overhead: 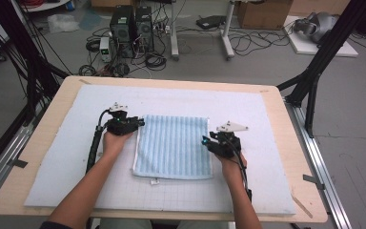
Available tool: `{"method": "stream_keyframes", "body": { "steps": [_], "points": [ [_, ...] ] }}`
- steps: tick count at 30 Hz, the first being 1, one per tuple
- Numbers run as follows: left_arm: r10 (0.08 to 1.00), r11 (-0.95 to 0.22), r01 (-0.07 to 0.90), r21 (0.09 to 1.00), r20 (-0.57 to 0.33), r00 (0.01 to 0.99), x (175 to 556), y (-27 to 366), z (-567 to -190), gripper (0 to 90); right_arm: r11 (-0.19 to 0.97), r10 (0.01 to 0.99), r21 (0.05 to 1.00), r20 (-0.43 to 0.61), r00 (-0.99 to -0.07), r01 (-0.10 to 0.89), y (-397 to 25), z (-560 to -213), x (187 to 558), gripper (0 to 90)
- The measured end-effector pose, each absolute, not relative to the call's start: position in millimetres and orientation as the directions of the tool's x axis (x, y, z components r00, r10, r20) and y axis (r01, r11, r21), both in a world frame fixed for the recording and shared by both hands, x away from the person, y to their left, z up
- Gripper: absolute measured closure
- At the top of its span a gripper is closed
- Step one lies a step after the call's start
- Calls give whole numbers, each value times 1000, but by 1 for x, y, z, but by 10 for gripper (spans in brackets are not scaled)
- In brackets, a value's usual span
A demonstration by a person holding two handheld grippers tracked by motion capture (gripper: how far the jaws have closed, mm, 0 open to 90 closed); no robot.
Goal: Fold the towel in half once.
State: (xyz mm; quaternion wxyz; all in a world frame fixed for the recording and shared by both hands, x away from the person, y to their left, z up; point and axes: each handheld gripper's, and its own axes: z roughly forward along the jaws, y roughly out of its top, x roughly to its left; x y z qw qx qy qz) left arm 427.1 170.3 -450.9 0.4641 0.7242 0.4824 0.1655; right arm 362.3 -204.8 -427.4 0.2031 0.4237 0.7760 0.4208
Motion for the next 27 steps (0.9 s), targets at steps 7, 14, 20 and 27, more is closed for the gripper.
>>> {"method": "stream_keyframes", "body": {
  "steps": [7,14,20,27],
  "points": [
    [836,-153,536,830,-180,518,425,166,-451,762,361,832,749,9,-554,556,-184,-442,410,772],
    [856,-216,545,810,-111,505,425,158,-452,738,353,884,736,-60,-464,577,-184,-446,413,789],
    [855,-202,574,794,-143,499,426,162,-451,712,330,890,756,-51,-453,565,-193,-441,409,626],
    [840,-129,556,821,-207,502,414,180,-444,523,285,856,824,10,-516,490,-214,-418,382,533]
  ]
}}
